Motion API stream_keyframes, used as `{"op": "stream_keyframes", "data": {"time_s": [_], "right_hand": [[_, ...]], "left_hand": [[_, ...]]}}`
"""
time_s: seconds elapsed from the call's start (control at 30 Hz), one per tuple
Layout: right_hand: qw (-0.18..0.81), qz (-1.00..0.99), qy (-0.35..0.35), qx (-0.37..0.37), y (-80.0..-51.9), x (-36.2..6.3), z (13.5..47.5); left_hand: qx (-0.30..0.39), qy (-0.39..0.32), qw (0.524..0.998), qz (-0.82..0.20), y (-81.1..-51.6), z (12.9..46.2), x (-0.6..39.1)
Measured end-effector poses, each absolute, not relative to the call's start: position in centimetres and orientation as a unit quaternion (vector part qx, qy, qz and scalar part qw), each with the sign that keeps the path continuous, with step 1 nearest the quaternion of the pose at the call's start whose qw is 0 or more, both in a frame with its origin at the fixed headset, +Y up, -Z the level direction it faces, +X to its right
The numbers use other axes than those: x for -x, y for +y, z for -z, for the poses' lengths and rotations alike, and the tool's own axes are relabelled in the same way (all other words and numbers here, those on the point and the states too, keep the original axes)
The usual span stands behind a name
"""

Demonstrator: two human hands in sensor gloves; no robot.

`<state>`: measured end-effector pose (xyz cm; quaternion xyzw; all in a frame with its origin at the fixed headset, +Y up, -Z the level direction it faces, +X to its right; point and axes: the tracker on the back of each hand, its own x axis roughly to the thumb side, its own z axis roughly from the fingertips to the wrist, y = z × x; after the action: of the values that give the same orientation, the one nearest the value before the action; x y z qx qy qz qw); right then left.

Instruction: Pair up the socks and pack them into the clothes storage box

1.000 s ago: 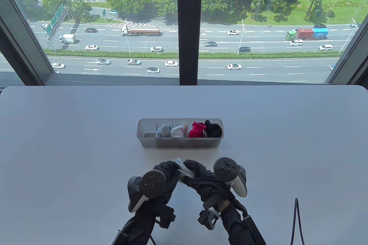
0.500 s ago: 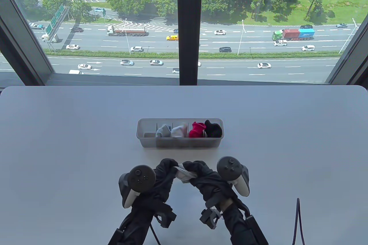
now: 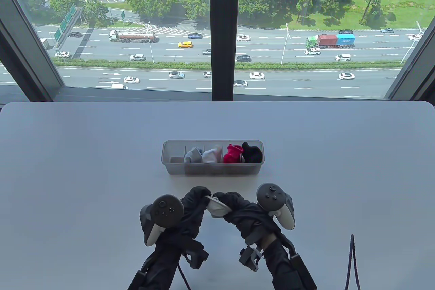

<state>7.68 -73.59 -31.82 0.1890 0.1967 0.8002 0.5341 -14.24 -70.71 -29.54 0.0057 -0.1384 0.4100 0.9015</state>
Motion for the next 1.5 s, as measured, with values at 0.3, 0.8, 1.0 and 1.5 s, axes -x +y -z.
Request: {"op": "stream_keyframes", "data": {"time_s": [0.3, 0.8, 1.0, 1.5], "right_hand": [[0.542, -0.817, 0.138, -0.142, -73.9, -8.2, 31.5], [0.433, -0.884, 0.07, -0.16, -72.9, -8.2, 31.1], [0.486, -0.867, 0.024, -0.109, -72.6, -8.8, 30.7], [0.484, -0.867, -0.065, -0.095, -70.9, -9.5, 30.3]], "left_hand": [[0.05, -0.169, 0.898, -0.403, -71.1, 29.8, 14.1], [0.236, -0.174, 0.833, -0.468, -72.4, 30.3, 13.7], [0.117, -0.117, 0.82, -0.547, -71.9, 30.5, 14.5], [0.186, -0.232, 0.793, -0.532, -71.3, 29.5, 11.8]]}}
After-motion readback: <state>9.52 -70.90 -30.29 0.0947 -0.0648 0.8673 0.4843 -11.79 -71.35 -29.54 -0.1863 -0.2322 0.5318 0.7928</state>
